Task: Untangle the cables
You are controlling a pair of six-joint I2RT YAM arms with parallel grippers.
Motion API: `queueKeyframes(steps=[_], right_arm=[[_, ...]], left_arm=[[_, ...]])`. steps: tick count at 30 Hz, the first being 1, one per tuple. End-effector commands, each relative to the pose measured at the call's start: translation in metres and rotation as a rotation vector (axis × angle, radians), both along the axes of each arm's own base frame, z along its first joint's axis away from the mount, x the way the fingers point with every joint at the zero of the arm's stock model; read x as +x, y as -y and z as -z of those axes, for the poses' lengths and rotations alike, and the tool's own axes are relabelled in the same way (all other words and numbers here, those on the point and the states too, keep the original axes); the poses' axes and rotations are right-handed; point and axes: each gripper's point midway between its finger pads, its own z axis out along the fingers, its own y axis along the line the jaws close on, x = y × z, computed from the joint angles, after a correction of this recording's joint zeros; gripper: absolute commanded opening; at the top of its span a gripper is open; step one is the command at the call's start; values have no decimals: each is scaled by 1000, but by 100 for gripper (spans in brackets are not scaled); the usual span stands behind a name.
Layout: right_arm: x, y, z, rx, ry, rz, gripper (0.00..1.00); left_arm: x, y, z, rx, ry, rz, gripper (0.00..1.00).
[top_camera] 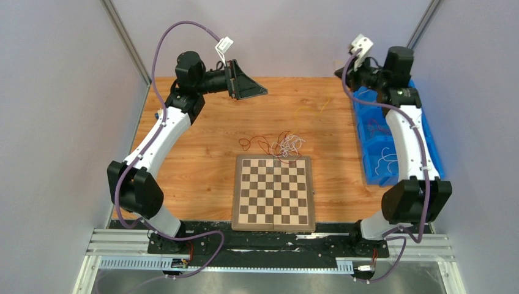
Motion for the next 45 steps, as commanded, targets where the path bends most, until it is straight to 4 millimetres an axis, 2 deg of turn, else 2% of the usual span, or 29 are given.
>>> queueKeyframes(steps=[1, 3, 6, 9, 12, 14, 17, 20, 22, 26, 28, 29, 30, 33, 40, 45], right_arm=[[49, 68, -11, -29, 60, 98, 0], [72, 100, -13, -30, 76, 155, 0], [100, 137, -12, -52, 105, 220, 0], [121, 167, 0, -97, 121, 272, 0], [134, 189, 25, -150, 110, 305, 0], [139, 198, 37, -162, 102, 316, 0], [146, 207, 41, -164, 111, 334, 0], [146, 208, 50, -173, 102, 330, 0], [145, 210, 64, -192, 80, 333, 0], [139, 221, 112, -245, -10, 364, 0], [137, 228, 125, -243, -42, 386, 0], [137, 232, 125, -236, -46, 401, 0], [138, 234, 123, -221, -46, 410, 0], [137, 228, 92, -135, -11, 392, 0], [110, 175, -6, 27, 100, 254, 0], [89, 159, -52, 66, 168, 230, 0]], left_arm=[[10, -2, 14, 51, 27, -17, 100], [16, -3, 20, 67, 18, -24, 100], [25, -6, 24, 75, 5, -38, 100], [35, -7, 32, 84, -17, -51, 100], [45, -11, 33, 87, -22, -68, 100], [52, -11, 39, 92, -35, -73, 100], [58, -13, 42, 96, -44, -78, 100], [64, -12, 45, 100, -52, -79, 100], [66, -12, 46, 101, -52, -79, 100], [68, -11, 48, 104, -52, -81, 100], [67, -11, 49, 106, -52, -82, 100], [67, -11, 50, 108, -54, -82, 100], [67, -12, 50, 109, -52, -82, 100], [65, -12, 52, 114, -56, -81, 100], [60, -14, 52, 114, -49, -85, 100], [56, -14, 55, 104, -63, -77, 100]])
